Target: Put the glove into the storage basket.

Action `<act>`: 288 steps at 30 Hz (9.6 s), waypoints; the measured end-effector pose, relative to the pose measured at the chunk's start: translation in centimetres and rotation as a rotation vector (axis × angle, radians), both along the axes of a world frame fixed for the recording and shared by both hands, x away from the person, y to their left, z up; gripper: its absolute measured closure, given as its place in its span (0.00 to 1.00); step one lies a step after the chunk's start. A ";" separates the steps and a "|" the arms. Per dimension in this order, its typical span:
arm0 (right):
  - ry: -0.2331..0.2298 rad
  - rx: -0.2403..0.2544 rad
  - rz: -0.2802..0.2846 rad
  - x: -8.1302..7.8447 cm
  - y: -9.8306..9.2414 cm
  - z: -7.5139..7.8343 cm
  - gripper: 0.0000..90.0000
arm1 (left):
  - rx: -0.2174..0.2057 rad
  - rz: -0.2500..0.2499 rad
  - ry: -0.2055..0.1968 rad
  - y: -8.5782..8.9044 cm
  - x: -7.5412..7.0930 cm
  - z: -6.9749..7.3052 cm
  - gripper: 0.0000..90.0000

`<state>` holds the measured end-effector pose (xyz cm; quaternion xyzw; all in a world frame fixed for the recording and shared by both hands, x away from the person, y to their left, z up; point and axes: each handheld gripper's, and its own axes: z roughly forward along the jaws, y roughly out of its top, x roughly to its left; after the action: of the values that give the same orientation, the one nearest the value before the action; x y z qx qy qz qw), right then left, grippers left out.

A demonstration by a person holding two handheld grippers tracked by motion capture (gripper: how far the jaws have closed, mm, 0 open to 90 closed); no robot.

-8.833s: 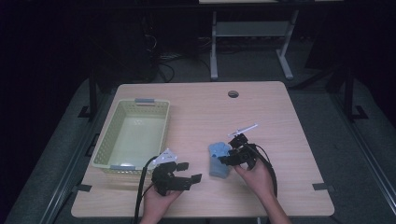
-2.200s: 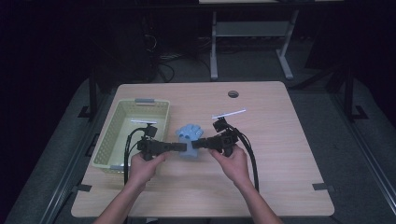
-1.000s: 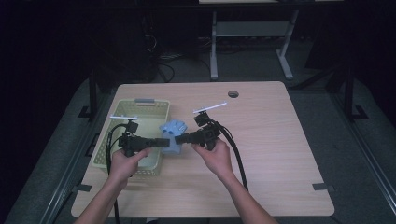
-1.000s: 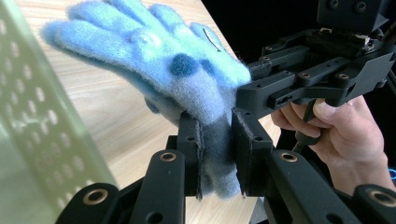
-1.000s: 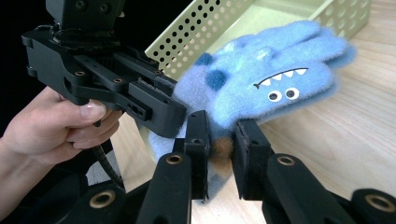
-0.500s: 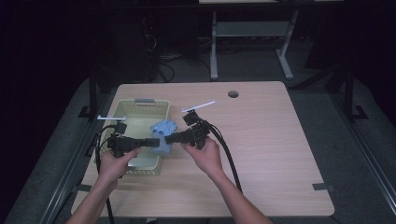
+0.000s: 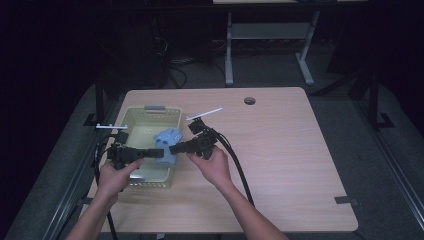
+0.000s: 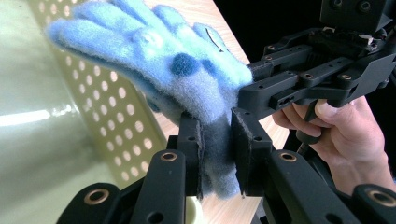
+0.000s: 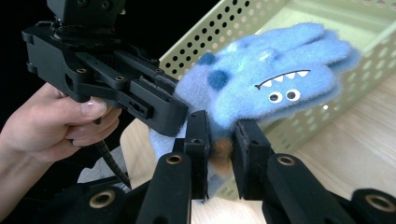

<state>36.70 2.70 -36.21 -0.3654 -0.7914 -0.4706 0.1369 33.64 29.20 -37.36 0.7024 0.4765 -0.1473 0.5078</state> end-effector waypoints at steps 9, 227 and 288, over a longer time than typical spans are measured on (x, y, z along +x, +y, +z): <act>0.006 0.008 0.016 -0.1 1.4 -0.2 0.86 | 0.023 0.012 0.001 1.3 -0.4 0.1 0.83; -0.016 0.054 -0.154 0.4 -11.9 0.5 0.43 | 0.380 0.038 -0.073 -6.9 2.7 2.1 0.45; 0.058 0.083 -0.287 -2.0 -22.3 -3.6 0.37 | 0.311 -0.067 -0.145 -16.1 1.4 -0.6 0.30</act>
<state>34.74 -19.58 -39.80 -0.4823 -0.7064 -0.5071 0.1060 35.03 13.14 -37.96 0.7967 0.4321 -0.0377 0.4209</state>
